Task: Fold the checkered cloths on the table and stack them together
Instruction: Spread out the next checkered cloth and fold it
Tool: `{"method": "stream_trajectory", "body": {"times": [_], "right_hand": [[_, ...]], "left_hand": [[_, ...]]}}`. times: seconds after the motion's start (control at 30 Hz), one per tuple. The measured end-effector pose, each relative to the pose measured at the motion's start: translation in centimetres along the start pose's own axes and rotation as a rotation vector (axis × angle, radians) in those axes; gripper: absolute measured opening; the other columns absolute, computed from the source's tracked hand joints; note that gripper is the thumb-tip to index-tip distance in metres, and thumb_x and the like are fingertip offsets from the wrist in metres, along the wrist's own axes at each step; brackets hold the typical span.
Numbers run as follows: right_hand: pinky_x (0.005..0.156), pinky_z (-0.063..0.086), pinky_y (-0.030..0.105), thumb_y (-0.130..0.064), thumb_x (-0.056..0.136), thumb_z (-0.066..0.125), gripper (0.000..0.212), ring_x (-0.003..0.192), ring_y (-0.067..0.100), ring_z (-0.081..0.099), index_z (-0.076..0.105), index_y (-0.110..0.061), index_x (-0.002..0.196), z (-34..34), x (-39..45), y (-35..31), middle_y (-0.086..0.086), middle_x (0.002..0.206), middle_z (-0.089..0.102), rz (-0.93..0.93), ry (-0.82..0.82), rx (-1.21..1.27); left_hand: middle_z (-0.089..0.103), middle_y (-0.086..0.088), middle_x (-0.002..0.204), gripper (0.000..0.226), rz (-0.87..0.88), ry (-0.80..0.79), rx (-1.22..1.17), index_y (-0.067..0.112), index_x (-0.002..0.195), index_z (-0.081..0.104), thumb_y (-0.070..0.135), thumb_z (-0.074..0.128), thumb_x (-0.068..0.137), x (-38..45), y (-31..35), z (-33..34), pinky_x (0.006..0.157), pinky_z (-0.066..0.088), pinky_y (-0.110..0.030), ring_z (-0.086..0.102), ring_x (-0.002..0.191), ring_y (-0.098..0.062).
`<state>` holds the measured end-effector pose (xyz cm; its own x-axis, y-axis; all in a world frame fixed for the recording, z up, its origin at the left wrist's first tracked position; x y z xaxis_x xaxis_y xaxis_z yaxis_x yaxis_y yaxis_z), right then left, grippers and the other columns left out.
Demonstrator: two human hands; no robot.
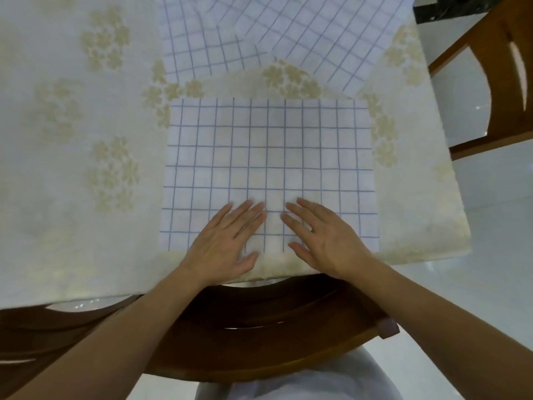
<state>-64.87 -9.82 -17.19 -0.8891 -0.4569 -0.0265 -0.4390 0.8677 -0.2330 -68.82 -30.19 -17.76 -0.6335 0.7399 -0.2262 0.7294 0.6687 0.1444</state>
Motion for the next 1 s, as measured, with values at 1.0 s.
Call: {"method": "stream_trajectory", "body": {"times": [1.0], "right_hand": [[0.118,0.027,0.055,-0.059,0.099,0.045,0.067,0.15,0.032,0.022,0.038,-0.02,0.153,3.4,-2.2,0.1,0.01,0.161,0.03,-0.374,-0.028,-0.129]], "left_hand": [[0.01,-0.005,0.166,0.073,0.007,-0.055,0.072,0.017,0.158,0.018,0.058,0.033,0.1,-3.9,2.6,3.4,0.122,0.019,-0.048,0.005,0.154,-0.021]]}}
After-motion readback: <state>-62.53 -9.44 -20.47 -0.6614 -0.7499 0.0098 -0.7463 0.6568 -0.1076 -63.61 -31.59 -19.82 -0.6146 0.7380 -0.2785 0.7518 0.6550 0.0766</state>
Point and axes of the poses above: each hand's wrist, its own x-axis towards the middle knuckle, its own z-axis out of the palm, y = z × x, the point moved 5 cm from there along x, towards the middle knuckle
